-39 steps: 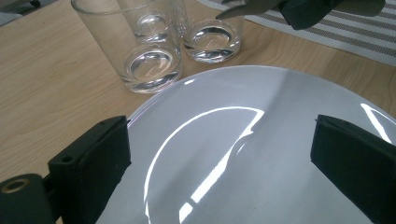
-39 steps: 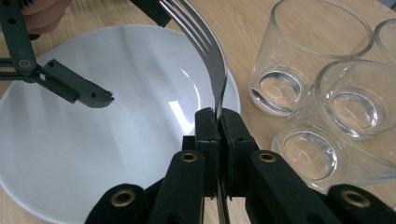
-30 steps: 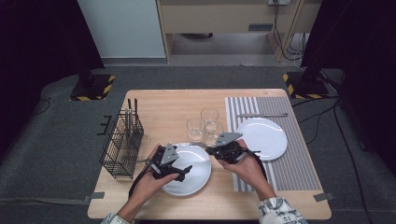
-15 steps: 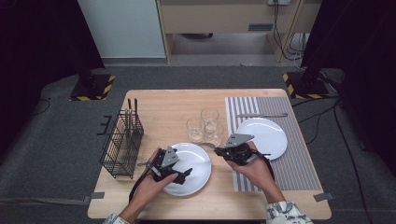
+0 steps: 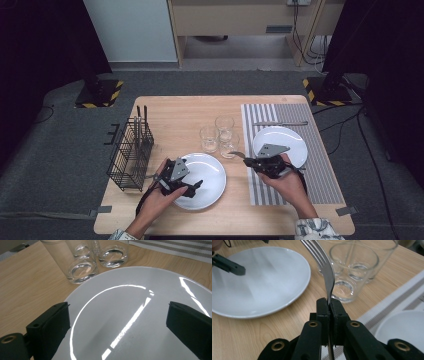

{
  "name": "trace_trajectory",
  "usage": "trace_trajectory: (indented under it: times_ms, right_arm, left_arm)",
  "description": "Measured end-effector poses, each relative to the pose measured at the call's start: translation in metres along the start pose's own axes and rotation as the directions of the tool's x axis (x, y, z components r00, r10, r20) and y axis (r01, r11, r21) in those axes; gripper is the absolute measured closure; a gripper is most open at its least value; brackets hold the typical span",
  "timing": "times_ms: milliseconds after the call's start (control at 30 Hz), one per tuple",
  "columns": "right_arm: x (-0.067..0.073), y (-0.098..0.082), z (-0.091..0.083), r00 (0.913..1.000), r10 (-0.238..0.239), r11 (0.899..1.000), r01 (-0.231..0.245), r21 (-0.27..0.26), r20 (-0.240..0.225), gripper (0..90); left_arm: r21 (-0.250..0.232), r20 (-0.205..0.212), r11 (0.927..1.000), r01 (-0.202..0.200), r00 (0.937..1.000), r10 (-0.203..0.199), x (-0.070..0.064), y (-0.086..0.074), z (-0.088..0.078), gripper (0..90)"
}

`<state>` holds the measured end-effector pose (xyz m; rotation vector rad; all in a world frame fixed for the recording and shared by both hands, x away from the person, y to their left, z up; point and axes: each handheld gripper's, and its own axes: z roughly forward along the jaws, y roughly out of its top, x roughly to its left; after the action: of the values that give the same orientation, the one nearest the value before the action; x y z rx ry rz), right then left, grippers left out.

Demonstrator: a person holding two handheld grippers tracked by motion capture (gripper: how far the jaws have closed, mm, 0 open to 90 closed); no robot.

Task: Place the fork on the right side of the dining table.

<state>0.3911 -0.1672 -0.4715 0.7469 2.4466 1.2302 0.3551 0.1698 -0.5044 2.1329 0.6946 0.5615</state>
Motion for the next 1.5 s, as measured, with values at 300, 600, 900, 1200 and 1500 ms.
trace_trajectory:
  times_ms: [300, 600, 900, 1200, 1500]
  right_arm:
    - [-0.007, -0.029, -0.021, 0.9978, 0.039, 0.999, -0.040, 0.029, 0.053, 86.9]
    - [-0.012, -0.042, -0.031, 0.9938, 0.063, 0.997, -0.067, 0.032, 0.092, 87.0]
    - [-0.013, -0.046, -0.028, 0.9935, 0.038, 0.994, -0.048, 0.095, 0.108, 86.9]
    - [-0.017, -0.059, -0.020, 0.9915, 0.057, 0.990, -0.071, 0.123, 0.117, 86.7]
    - [-0.012, -0.065, -0.007, 0.9932, 0.016, 0.979, -0.039, 0.201, 0.116, 86.2]
  left_arm:
    - [0.010, -0.013, 0.9999, -0.011, 0.9998, 0.011, -0.002, -0.003, -0.003, 4.5]
    - [0.004, 0.008, 1.0000, 0.002, 1.0000, -0.002, -0.010, -0.005, -0.006, 4.6]
    - [0.001, 0.016, 1.0000, -0.009, 0.9998, 0.009, -0.014, -0.004, -0.007, 4.8]
    - [0.004, 0.013, 0.9999, 0.013, 0.9998, -0.013, -0.011, -0.006, -0.007, 4.8]
    - [0.002, 0.019, 1.0000, 0.009, 0.9998, -0.009, -0.011, -0.006, -0.007, 5.0]
